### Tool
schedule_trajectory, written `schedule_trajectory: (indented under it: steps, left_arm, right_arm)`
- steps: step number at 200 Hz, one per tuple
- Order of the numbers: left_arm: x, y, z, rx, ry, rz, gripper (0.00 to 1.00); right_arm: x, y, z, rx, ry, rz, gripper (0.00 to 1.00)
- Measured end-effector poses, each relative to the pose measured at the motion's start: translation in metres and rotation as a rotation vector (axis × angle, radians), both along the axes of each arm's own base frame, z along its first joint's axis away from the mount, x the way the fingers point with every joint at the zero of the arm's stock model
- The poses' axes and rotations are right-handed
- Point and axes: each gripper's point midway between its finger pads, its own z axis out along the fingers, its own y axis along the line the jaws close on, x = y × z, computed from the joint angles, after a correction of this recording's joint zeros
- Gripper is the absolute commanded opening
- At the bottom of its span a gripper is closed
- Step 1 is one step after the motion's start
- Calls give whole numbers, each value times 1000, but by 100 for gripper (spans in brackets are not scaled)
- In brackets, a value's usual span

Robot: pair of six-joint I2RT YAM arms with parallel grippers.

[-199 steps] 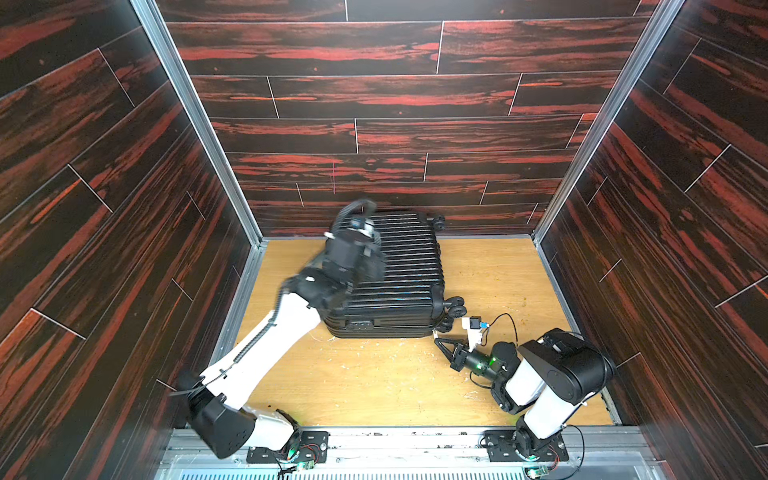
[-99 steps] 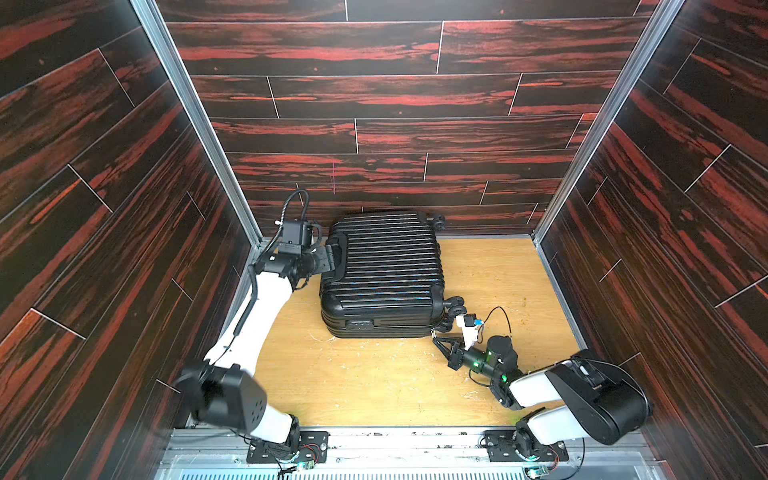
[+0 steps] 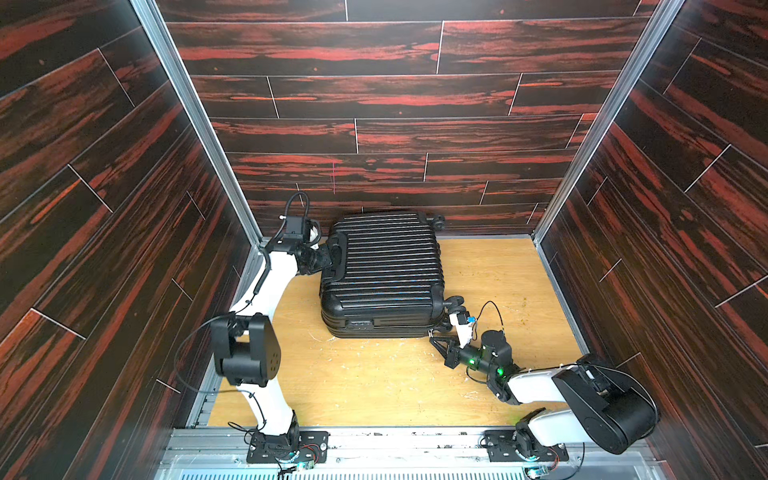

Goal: Close the suitcase zippers
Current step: Zip the zipper on the suitcase.

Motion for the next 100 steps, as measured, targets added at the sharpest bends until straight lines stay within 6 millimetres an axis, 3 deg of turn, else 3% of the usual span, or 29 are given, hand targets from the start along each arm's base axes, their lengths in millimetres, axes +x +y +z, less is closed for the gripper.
schedule_trajectory:
  steps: [29,70,100]
  left_arm:
    - [1,-4,-6,-65,34,25,42]
    - [1,-1,-12,-115,10,102,29]
    - [-11,3,-11,-131,-42,171,24]
  right_arm:
    - [1,2,0,-51,-9,-4,0]
    - [5,8,-2,-134,-31,-5,0]
    - [7,8,-5,-209,-54,-36,0]
